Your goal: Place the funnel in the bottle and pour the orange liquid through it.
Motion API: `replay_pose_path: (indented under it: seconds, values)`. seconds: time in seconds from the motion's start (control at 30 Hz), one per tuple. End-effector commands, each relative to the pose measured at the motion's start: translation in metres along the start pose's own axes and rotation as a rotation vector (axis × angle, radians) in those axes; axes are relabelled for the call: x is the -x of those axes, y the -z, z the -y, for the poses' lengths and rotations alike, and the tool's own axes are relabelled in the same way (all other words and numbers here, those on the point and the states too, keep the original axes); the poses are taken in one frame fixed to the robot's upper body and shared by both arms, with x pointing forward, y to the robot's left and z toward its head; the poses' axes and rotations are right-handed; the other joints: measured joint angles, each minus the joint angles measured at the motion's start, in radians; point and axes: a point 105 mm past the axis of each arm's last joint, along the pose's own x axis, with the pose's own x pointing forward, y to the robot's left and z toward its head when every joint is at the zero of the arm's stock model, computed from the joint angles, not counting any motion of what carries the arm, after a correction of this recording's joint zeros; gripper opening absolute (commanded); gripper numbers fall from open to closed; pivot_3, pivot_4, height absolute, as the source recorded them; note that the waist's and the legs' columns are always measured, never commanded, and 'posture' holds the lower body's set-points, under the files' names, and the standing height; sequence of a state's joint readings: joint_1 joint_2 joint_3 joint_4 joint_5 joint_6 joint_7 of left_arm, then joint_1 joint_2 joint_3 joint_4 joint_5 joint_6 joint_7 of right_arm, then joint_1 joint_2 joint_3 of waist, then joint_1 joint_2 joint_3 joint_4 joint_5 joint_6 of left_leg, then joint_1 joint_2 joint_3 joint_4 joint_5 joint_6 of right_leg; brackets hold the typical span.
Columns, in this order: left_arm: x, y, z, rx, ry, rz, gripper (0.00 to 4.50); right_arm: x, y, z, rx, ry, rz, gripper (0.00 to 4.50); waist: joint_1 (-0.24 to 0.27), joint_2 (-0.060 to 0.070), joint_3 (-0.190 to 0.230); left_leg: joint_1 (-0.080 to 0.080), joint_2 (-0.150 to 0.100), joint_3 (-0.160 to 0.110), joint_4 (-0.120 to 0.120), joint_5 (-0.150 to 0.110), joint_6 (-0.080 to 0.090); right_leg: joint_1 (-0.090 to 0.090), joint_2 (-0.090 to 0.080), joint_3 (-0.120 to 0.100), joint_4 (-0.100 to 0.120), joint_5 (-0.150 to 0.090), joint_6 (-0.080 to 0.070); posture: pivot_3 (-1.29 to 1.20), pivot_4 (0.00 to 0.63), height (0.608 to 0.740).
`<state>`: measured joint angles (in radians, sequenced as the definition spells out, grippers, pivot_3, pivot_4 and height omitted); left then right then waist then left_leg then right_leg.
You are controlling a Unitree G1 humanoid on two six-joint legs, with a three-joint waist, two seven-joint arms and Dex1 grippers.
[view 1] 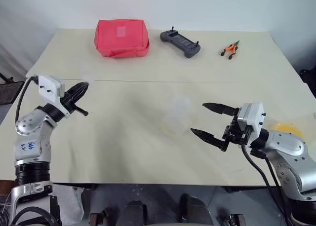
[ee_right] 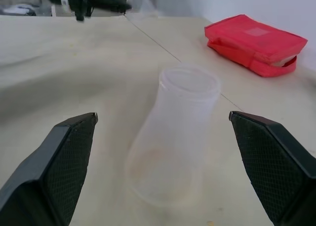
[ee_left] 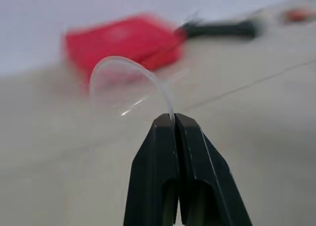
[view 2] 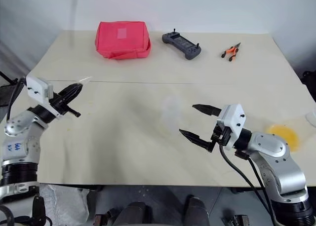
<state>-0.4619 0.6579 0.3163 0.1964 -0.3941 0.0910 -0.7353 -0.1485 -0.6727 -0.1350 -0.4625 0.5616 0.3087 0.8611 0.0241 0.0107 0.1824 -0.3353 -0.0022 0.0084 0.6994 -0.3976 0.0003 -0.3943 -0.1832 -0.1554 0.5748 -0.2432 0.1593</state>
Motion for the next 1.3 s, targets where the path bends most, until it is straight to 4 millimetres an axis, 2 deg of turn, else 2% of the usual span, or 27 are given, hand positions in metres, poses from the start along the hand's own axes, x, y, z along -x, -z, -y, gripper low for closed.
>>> replay_pose_path:
  seconds: [0.03,0.2,0.43,0.7,0.97,1.3]
  values:
    - [-0.007,-0.027,0.020,-0.033,0.204,0.071,0.04,0.006,-0.011,-0.001,0.030,-0.012,0.011,4.50,-0.002,0.000,0.000,0.000,0.000,0.000,0.000,0.000,0.000,0.000,0.000,0.000,0.000,0.000,0.000,0.00,0.150,0.740]
    - [-0.023,-0.053,0.046,-0.080,0.496,0.091,0.04,0.014,-0.005,-0.003,0.015,-0.007,-0.020,4.50,0.000,-0.001,0.000,0.000,0.000,0.000,0.000,0.000,0.000,0.000,0.000,0.000,0.000,0.000,0.000,0.00,0.150,0.740]
    - [-0.047,-0.077,0.066,-0.188,0.763,0.144,0.04,0.012,-0.001,-0.007,0.010,0.036,-0.010,4.50,-0.001,-0.001,0.000,0.000,0.000,0.001,0.000,0.000,0.000,0.000,0.001,0.000,0.000,0.000,0.000,0.00,0.150,0.740]
    - [-0.063,-0.084,0.085,-0.325,0.980,0.150,0.04,0.022,0.004,-0.007,0.001,0.102,-0.019,4.50,0.000,-0.001,0.001,-0.001,0.000,0.001,0.000,0.000,0.001,0.000,0.001,0.000,-0.001,0.000,0.000,0.00,0.150,0.740]
    - [-0.084,-0.092,0.102,-0.475,1.060,0.216,0.04,0.026,0.006,-0.007,0.008,0.143,-0.020,4.50,0.000,-0.002,0.001,-0.001,0.000,0.001,0.000,-0.001,0.001,0.000,0.001,0.000,-0.001,0.000,0.000,0.00,0.150,0.740]
    - [-0.088,-0.080,0.113,-0.583,1.156,0.174,0.04,0.023,0.008,-0.008,0.013,0.164,-0.016,4.50,0.000,-0.002,0.001,-0.001,0.000,0.002,0.000,-0.001,0.002,0.000,0.001,0.000,-0.001,0.000,0.000,0.00,0.150,0.740]
